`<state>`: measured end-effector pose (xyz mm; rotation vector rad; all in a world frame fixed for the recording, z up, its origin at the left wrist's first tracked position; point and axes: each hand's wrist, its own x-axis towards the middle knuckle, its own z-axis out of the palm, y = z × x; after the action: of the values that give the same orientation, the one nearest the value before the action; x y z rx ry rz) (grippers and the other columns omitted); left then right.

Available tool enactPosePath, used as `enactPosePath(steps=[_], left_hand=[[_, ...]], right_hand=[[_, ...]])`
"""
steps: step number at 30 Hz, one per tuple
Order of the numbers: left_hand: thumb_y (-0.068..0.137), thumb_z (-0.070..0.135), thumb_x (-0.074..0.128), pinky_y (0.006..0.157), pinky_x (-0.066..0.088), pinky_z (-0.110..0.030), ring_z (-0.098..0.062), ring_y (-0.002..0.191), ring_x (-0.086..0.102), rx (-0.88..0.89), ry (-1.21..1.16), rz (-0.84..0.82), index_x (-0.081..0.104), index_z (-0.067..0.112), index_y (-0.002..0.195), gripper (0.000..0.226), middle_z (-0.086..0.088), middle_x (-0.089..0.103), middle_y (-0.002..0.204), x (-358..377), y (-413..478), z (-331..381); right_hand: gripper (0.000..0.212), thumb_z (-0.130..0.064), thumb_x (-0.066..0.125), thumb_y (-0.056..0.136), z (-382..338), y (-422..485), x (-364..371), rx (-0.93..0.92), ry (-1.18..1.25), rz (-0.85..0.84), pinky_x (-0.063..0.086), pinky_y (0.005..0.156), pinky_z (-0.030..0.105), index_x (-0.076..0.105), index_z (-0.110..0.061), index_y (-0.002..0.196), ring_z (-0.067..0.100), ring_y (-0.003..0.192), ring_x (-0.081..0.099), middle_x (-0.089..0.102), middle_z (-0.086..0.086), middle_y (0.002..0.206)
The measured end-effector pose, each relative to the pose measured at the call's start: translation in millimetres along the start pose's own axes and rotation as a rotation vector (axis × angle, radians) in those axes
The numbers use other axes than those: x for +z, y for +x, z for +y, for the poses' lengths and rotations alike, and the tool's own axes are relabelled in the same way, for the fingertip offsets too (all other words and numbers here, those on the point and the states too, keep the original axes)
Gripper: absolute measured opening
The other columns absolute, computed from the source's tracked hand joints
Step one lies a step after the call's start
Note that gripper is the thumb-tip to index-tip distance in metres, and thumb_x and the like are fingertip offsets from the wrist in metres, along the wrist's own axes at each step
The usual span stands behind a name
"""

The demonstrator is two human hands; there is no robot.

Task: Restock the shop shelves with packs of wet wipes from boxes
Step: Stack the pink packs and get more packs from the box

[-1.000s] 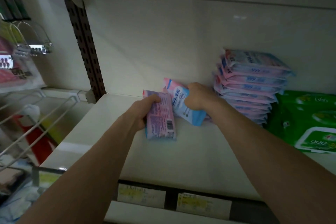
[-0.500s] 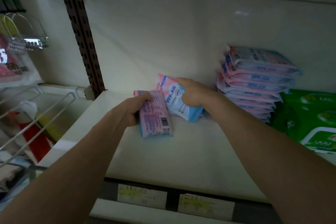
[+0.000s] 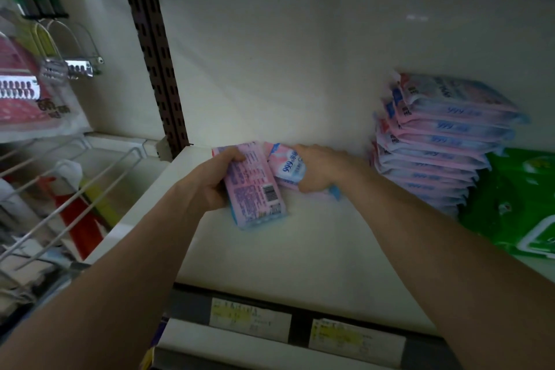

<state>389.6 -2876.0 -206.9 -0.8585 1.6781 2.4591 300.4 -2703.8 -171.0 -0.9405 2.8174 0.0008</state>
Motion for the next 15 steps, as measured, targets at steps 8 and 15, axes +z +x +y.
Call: enactPosePath(steps=[8, 15], left_hand=[[0.092, 0.022, 0.051, 0.069, 0.052, -0.040, -0.024, 0.078, 0.066, 0.004, -0.012, -0.023, 0.060, 0.013, 0.092, 0.013, -0.009, 0.070, 0.080, 6.2, -4.9, 0.4], [0.097, 0.033, 0.049, 0.064, 0.052, -0.039, -0.020, 0.064, 0.068, 0.051, -0.132, -0.009, 0.059, 0.014, 0.085, 0.025, -0.007, 0.070, 0.069, 18.9, -22.3, 9.9]], right_hand=[[0.065, -0.018, 0.063, 0.085, 12.3, 8.8, 8.8, -0.043, 0.113, 0.018, 0.041, 0.102, 0.041, 0.033, -0.024, 0.143, 0.029, 0.125, 0.046, 0.042, 0.006, 0.142], [0.047, -0.026, 0.063, 0.084, 11.3, 10.5, 4.9, -0.093, 0.222, 0.214, 0.041, 0.102, 0.040, 0.052, -0.021, 0.129, 0.028, 0.125, 0.044, 0.045, 0.008, 0.132]])
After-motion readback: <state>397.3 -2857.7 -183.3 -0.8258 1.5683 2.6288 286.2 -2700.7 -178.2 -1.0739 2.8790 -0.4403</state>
